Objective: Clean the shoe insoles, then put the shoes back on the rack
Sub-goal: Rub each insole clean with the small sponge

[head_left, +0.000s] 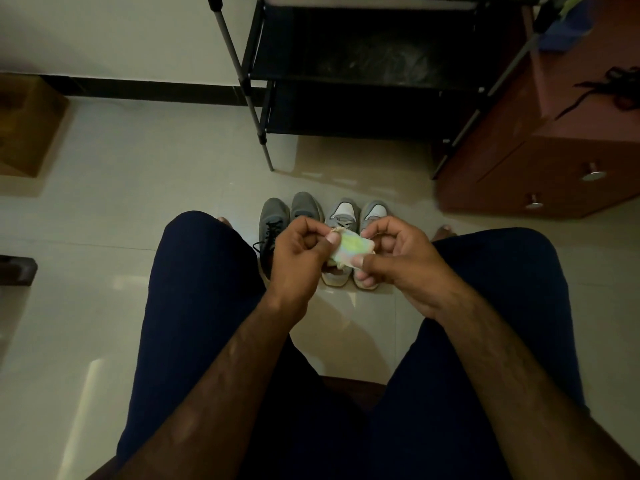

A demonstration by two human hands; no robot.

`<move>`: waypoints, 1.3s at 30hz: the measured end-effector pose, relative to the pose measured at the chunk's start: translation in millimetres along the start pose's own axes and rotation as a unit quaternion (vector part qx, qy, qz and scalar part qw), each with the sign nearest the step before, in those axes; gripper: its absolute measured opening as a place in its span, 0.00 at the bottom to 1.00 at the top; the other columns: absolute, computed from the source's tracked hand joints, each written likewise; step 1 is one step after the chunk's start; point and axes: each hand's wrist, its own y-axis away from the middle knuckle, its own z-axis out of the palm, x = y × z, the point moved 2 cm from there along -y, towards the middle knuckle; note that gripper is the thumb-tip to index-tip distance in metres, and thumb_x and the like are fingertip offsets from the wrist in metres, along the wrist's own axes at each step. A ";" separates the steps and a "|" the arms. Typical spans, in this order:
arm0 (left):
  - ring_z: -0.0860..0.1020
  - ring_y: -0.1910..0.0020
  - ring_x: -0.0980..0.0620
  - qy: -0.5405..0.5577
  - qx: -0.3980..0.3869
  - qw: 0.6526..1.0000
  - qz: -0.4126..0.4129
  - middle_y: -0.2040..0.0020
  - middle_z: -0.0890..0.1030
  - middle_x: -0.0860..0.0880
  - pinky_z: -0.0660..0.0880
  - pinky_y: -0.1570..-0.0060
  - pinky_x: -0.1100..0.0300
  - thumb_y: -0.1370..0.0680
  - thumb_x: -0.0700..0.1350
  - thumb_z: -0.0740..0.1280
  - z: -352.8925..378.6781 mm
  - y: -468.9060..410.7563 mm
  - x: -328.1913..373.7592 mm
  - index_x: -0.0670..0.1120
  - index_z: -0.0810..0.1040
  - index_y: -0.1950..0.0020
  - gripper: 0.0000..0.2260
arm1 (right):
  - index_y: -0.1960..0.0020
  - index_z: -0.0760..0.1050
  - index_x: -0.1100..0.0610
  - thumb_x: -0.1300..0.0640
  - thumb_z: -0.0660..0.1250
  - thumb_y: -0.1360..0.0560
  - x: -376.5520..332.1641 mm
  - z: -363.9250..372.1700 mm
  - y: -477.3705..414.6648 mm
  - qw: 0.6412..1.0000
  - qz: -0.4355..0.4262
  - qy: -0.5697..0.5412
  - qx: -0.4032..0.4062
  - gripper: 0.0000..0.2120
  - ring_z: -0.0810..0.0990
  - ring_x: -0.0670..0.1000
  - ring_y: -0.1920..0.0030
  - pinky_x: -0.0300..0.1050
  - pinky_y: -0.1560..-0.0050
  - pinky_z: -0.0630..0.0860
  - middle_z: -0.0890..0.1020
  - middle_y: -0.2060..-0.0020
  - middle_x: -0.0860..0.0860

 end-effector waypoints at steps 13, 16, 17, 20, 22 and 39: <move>0.82 0.57 0.40 -0.016 -0.017 1.000 0.011 0.52 0.82 0.32 0.81 0.60 0.52 0.19 0.37 0.69 17.6 -8.6 13.3 0.35 0.76 0.44 0.07 | 0.56 0.84 0.57 0.70 0.73 0.25 -11.9 -11.7 -2.6 0.995 -0.072 0.020 0.067 0.09 0.87 0.55 0.52 0.46 0.55 0.83 0.87 0.53 0.55; 0.84 0.58 0.42 -0.025 -0.018 0.999 0.026 0.53 0.84 0.35 0.82 0.61 0.56 0.19 0.38 0.69 24.4 -16.4 20.4 0.35 0.76 0.43 0.07 | 0.51 0.85 0.58 0.70 0.73 0.25 -24.1 -23.5 -8.3 0.992 -0.088 0.025 0.085 0.08 0.87 0.54 0.52 0.45 0.55 0.83 0.88 0.53 0.55; 0.84 0.55 0.40 -0.029 -0.023 0.999 0.029 0.52 0.84 0.36 0.83 0.58 0.53 0.19 0.38 0.69 26.6 -20.0 22.4 0.35 0.76 0.43 0.07 | 0.49 0.85 0.59 0.69 0.73 0.24 -28.5 -27.2 -9.6 0.993 -0.086 0.020 0.074 0.08 0.87 0.53 0.51 0.44 0.55 0.83 0.88 0.52 0.55; 0.83 0.51 0.34 -0.042 -0.062 0.997 0.035 0.50 0.83 0.36 0.82 0.52 0.44 0.19 0.39 0.69 39.1 -33.1 32.9 0.36 0.77 0.43 0.08 | 0.44 0.83 0.58 0.67 0.73 0.23 -41.4 -38.6 -16.3 0.995 -0.081 0.017 0.058 0.10 0.87 0.53 0.49 0.45 0.54 0.84 0.88 0.49 0.53; 0.84 0.52 0.36 -0.051 -0.083 0.994 0.044 0.52 0.84 0.37 0.83 0.55 0.47 0.19 0.38 0.68 54.1 -44.1 43.5 0.36 0.77 0.43 0.07 | 0.45 0.82 0.58 0.68 0.73 0.24 -52.0 -49.7 -22.8 0.992 -0.090 0.016 0.086 0.10 0.88 0.55 0.51 0.45 0.56 0.83 0.88 0.52 0.55; 0.86 0.53 0.45 0.077 -0.197 0.977 -0.006 0.49 0.86 0.39 0.83 0.58 0.58 0.21 0.30 0.67 363.6 -225.9 109.4 0.40 0.83 0.45 0.09 | 0.47 0.83 0.62 0.70 0.73 0.25 -214.7 -316.0 -129.6 0.927 -0.190 0.015 0.323 0.08 0.87 0.51 0.59 0.39 0.62 0.83 0.88 0.57 0.57</move>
